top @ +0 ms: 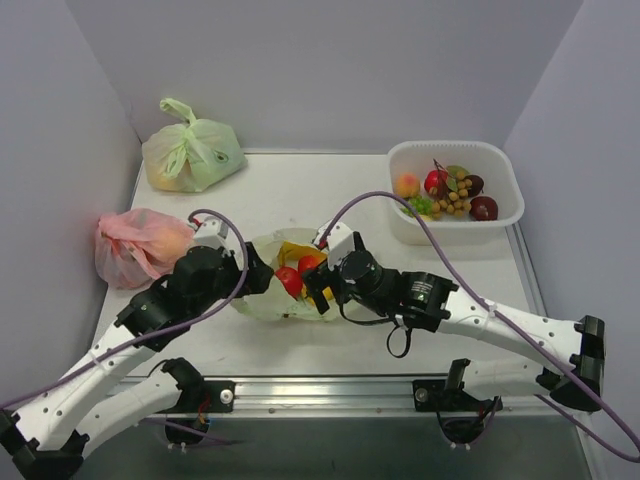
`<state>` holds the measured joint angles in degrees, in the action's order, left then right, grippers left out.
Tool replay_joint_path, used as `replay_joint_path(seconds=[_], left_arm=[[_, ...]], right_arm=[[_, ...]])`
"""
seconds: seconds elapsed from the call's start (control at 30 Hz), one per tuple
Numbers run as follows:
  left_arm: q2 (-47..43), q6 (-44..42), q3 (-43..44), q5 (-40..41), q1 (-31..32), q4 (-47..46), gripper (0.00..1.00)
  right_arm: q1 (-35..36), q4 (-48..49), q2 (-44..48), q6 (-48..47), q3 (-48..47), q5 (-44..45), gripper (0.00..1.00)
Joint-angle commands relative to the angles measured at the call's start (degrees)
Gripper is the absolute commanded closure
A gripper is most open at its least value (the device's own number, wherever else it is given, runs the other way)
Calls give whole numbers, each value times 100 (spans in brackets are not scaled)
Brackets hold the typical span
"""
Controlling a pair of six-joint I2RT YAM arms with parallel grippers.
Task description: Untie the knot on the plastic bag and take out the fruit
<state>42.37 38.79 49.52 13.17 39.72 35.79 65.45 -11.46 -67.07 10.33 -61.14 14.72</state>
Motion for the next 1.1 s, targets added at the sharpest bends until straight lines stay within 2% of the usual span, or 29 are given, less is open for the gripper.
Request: replay_joint_path(seconds=[0.0,0.07,0.17,0.4,0.53,0.63,0.67,0.77,0.93,1.07], left_arm=[[332,699,-135,1494,806,244,3],[499,797,-205,2020,993,235,3],[851,1130,-451,2356,1099,122,3],[1106,1360,-1049,2322,1099,-572,3],[1282,1342,-1216,2278,1099,-731,10],[1318,1333,-1392,2286,1099,-732,21],[1309,1342,-1444,2295,1099,-731,30],[1204,1377,-1611,2366,1090,-758,42],[1274,1228,-1638,2401,1073,-985,61],[1440,843,-1559,2340,1055,-1214,76]], right_arm=[[29,381,-183,522,383,444,14],[38,452,-289,689,629,453,14],[108,758,-394,988,963,365,14],[310,1093,-649,1244,1298,330,14],[302,1313,-737,1261,1368,452,14],[223,1348,-773,1305,1447,584,14],[162,1340,-755,1340,1491,628,14],[-153,1375,-650,1612,1789,655,14],[-893,1392,-456,2262,2299,295,15],[-1087,1226,-316,2141,2248,6,16]])
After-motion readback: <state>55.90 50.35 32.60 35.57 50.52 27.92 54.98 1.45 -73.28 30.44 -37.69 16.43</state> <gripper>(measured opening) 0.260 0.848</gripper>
